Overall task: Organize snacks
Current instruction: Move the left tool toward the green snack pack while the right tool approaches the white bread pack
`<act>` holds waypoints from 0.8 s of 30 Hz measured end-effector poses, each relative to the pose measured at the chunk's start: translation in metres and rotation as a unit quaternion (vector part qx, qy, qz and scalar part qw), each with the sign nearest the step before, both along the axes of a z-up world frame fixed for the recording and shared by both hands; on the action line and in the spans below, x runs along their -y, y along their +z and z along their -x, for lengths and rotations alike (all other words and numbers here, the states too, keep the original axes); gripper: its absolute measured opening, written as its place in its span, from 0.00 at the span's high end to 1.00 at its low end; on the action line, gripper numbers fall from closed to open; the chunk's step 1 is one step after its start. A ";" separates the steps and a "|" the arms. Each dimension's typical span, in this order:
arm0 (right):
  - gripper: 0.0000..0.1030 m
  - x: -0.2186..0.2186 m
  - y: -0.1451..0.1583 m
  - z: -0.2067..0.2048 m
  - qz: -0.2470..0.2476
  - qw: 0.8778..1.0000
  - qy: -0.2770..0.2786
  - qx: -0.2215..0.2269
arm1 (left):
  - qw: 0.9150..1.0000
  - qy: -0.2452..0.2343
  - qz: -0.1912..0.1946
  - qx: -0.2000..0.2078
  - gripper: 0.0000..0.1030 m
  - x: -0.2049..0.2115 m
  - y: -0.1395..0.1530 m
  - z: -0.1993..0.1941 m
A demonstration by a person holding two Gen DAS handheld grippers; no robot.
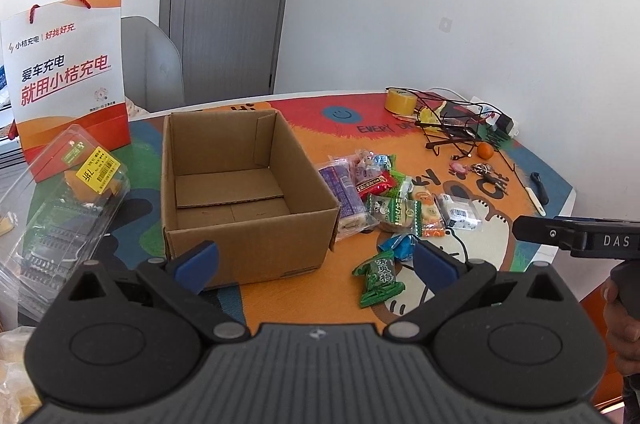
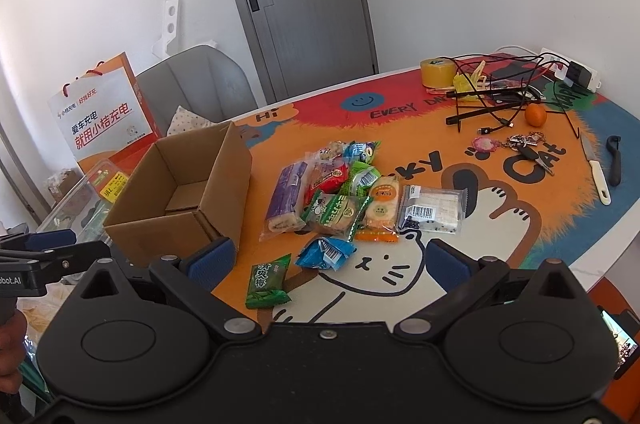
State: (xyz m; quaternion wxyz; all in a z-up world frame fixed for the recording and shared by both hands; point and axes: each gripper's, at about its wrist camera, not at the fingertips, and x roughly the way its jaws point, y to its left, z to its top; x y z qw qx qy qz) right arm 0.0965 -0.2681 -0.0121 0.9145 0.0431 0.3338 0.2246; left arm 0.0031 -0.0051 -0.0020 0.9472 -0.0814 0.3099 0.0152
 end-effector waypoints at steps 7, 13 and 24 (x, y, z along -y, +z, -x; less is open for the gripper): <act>0.00 0.005 -0.007 -0.006 -0.003 1.000 -0.006 -0.004 | 1.000 0.009 0.004 0.014 0.00 0.003 -0.001 -0.004; 0.00 0.013 -0.021 -0.019 -0.014 1.000 -0.014 -0.021 | 1.000 0.013 -0.010 0.023 0.00 0.011 -0.006 -0.013; 0.00 0.024 -0.052 -0.040 -0.030 0.998 -0.025 -0.050 | 1.000 0.010 -0.008 0.017 0.01 0.029 -0.034 -0.036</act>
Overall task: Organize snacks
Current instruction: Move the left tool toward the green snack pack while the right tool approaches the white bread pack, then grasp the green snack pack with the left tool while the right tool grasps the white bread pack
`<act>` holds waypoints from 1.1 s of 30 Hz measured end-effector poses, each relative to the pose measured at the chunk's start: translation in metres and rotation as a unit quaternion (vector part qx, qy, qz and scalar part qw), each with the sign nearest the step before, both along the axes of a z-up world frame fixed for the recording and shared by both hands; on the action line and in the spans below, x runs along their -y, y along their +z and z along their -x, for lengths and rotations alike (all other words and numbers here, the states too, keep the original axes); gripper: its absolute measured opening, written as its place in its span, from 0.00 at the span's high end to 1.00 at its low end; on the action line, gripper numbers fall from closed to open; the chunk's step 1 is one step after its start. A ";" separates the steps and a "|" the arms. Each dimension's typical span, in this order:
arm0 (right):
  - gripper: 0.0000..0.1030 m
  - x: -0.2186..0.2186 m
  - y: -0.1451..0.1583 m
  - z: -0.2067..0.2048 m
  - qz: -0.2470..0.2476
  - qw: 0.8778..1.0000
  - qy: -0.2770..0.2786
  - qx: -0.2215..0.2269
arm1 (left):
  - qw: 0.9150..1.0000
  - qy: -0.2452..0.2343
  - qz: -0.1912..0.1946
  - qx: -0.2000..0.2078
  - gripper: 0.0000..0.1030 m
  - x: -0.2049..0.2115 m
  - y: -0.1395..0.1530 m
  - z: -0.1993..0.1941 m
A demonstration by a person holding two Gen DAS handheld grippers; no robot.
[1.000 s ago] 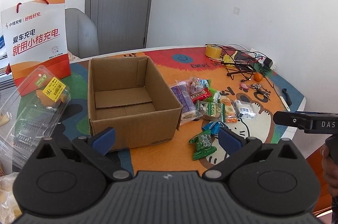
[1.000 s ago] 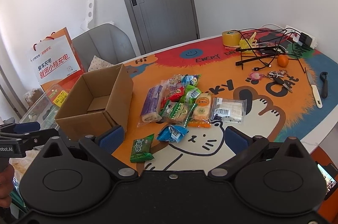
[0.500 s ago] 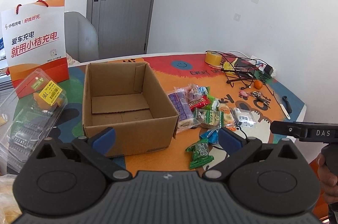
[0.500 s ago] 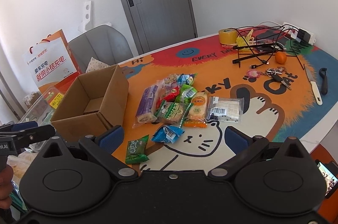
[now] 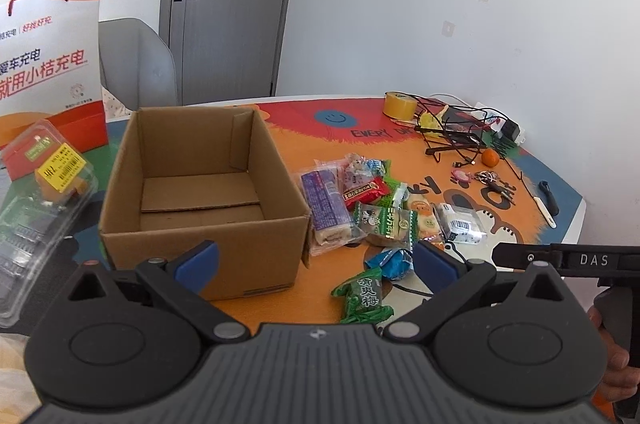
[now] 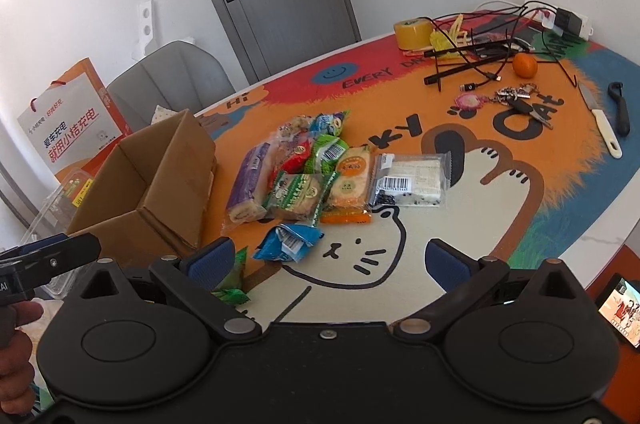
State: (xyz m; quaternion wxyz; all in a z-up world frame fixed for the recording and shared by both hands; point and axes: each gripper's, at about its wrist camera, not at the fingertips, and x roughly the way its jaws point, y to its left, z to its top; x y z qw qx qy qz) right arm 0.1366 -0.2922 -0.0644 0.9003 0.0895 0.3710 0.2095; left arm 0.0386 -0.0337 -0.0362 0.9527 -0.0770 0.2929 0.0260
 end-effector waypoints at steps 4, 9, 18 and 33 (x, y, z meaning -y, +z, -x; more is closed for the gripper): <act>0.00 0.003 -0.007 -0.006 -0.001 1.000 -0.004 -0.005 | 1.000 0.001 0.006 -0.004 0.01 0.004 -0.010 -0.009; 0.00 0.007 -0.017 -0.013 0.000 1.000 -0.007 -0.004 | 1.000 0.004 0.005 -0.005 0.01 0.011 -0.020 -0.019; 0.03 0.014 -0.035 -0.029 -0.001 1.000 -0.016 -0.008 | 0.999 0.009 0.023 -0.029 0.05 0.018 -0.044 -0.041; 0.09 0.017 -0.051 -0.053 0.015 0.998 -0.053 0.012 | 0.996 0.026 0.047 -0.075 0.48 0.031 -0.083 -0.070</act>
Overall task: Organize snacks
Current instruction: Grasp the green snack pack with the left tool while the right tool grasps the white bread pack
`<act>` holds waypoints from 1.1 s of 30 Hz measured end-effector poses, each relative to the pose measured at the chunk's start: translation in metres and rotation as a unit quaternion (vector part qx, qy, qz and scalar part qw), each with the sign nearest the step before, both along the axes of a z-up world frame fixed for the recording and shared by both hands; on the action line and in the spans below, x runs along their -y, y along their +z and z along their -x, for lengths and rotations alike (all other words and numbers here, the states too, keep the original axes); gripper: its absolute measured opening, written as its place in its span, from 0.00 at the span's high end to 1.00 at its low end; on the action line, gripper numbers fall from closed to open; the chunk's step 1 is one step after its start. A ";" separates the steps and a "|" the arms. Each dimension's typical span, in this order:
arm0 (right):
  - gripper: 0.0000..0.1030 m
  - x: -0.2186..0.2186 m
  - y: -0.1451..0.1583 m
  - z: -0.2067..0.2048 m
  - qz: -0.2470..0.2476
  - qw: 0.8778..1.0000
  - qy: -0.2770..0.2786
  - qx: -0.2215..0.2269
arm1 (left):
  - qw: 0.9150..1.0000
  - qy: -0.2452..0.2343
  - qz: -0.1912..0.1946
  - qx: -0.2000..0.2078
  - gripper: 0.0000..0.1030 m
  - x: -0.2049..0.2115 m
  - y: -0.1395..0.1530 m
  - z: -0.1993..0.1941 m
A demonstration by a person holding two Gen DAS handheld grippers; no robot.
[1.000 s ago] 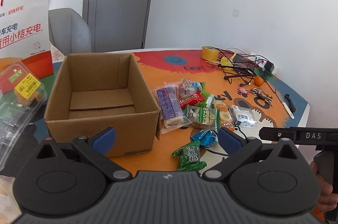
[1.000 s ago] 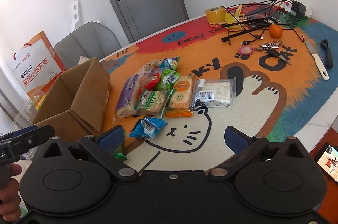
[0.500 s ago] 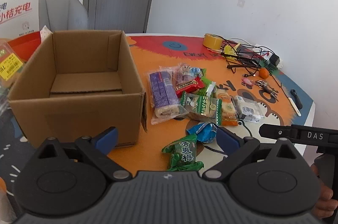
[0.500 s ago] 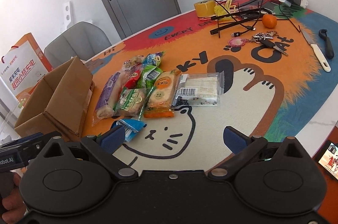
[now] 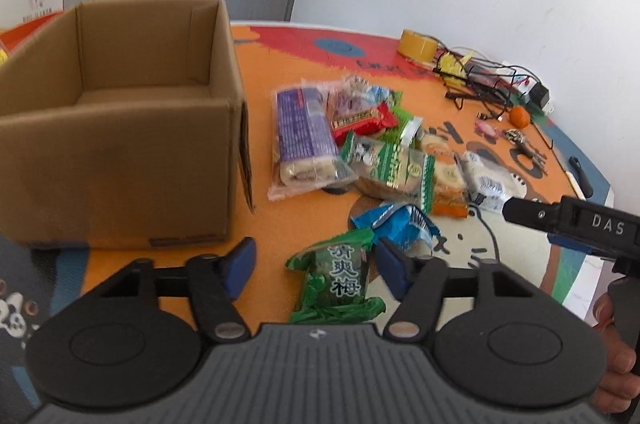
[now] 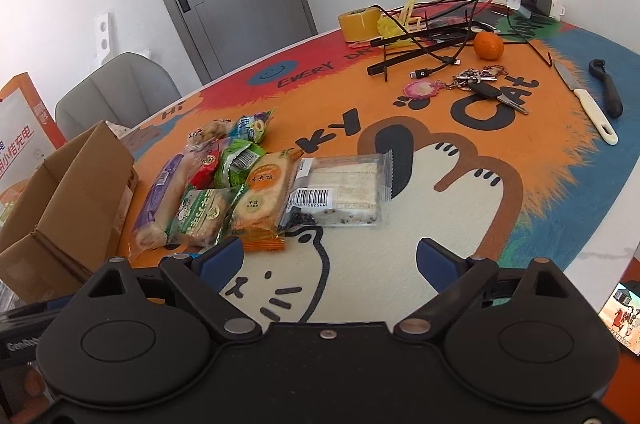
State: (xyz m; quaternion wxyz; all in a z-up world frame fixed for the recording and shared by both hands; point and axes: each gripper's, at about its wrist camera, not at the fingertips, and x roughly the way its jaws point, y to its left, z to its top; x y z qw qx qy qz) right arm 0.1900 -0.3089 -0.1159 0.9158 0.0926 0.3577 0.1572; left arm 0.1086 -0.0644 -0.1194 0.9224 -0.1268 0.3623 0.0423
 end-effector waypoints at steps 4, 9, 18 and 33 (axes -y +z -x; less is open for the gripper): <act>0.09 -0.002 -0.003 -0.003 0.007 1.000 -0.006 0.004 | 1.000 0.002 -0.005 0.005 0.67 0.005 -0.003 -0.004; 0.09 -0.002 -0.007 -0.011 0.009 1.000 -0.012 0.008 | 1.000 0.010 -0.003 0.015 0.68 0.008 0.002 -0.006; 0.09 -0.002 -0.013 -0.029 0.012 1.000 -0.024 0.008 | 0.999 0.020 -0.004 0.045 0.68 0.014 0.020 -0.016; 0.39 -0.021 -0.019 -0.051 0.028 0.999 -0.041 0.022 | 0.998 0.028 -0.013 0.062 0.68 0.018 0.031 -0.030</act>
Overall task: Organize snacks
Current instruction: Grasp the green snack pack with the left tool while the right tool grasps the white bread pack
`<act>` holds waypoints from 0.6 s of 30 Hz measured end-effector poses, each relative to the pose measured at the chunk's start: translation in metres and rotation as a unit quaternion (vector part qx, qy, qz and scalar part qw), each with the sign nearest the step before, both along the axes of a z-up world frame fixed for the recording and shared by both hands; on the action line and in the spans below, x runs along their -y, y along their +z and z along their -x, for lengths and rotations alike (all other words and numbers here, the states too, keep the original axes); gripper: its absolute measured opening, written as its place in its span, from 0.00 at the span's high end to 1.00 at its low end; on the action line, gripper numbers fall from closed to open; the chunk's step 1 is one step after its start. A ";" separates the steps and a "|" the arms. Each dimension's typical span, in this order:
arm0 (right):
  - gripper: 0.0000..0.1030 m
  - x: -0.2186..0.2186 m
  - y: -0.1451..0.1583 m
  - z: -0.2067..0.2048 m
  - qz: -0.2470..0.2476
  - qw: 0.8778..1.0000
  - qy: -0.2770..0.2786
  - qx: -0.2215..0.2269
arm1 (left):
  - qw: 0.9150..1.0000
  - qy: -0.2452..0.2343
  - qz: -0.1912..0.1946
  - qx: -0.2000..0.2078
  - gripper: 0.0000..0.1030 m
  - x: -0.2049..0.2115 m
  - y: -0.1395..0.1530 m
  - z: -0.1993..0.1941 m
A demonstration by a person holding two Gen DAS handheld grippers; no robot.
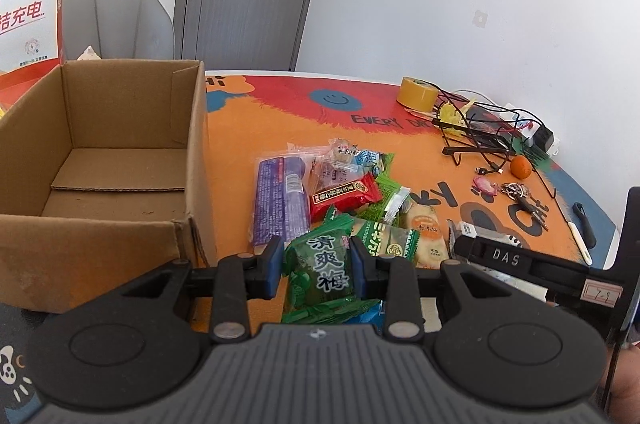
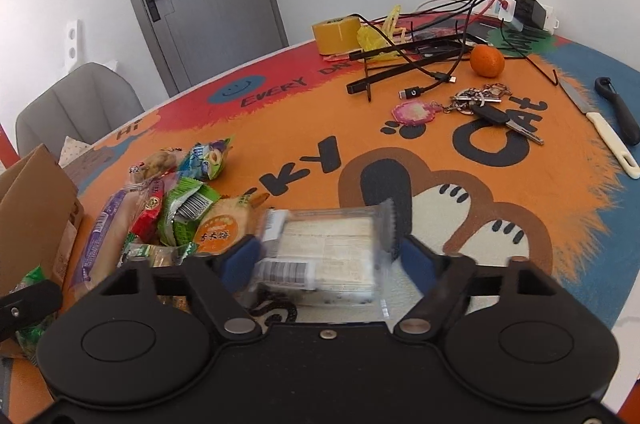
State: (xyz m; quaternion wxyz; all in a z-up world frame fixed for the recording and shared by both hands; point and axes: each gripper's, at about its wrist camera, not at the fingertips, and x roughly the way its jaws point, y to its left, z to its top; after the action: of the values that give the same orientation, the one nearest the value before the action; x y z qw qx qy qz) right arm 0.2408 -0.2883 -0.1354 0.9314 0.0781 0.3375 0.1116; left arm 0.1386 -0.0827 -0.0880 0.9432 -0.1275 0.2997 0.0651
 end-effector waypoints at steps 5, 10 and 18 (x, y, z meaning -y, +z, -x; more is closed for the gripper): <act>0.47 0.006 0.003 0.008 -0.016 1.000 0.001 -0.002 | 1.000 0.000 0.002 0.013 0.68 -0.002 0.007 0.006; 0.48 0.011 0.006 0.020 -0.027 1.000 0.000 -0.001 | 1.000 0.001 0.003 0.028 0.68 -0.006 0.015 0.014; 0.49 0.001 0.029 0.044 -0.044 0.998 0.010 0.035 | 0.998 0.014 0.004 0.058 0.68 -0.018 0.033 0.033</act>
State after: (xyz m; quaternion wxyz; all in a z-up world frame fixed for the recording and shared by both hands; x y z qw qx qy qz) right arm 0.1971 -0.2892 -0.1065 0.9372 0.1119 0.3000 0.1379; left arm 0.1060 -0.0643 -0.0549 0.9576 -0.1387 0.2425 0.0696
